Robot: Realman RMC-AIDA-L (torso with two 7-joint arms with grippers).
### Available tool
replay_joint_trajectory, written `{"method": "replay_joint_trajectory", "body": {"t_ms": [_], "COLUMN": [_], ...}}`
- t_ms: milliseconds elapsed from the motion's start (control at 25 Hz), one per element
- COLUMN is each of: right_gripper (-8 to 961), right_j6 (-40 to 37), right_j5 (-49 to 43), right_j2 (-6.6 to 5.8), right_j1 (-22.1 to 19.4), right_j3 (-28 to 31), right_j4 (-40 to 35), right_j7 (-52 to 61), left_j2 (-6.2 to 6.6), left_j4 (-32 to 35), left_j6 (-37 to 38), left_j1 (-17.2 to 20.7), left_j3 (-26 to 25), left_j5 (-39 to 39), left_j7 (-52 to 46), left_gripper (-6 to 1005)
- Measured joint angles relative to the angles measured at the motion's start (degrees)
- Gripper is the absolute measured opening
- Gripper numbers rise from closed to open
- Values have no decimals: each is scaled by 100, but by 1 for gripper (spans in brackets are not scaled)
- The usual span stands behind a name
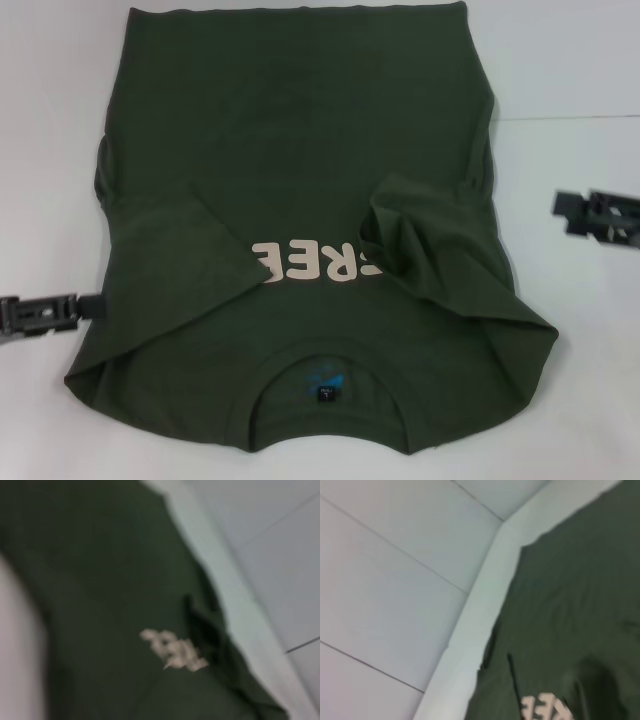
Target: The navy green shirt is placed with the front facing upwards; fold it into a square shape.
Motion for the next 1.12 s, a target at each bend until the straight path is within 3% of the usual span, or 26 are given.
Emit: {"method": "replay_joint_trajectory", "body": {"t_ms": [160,280,600,1120], "right_gripper": [824,928,924,922], "right_j6": [-41,-32,0,143], "right_j5": [24,15,-143,-291], "right_j2": [31,54,53,95], "right_j1": [-376,-482,-474,-435], "right_j3": [61,94,65,34], "right_j4": [18,98,225,253], "right_j7": [-134,-284,-373,-423], "left_j2": [64,90,74,52], "left_j4": [28,35,-16,-503], "left_j6": [-221,-375,-842,-1257], "left_j1": [-165,-269,-367,-487], "left_j3": [-43,17,543,733], "left_j5": [708,1050,1502,1625], "left_j7": [-276,-383,-800,-861], "left_gripper": [835,835,835,835]}}
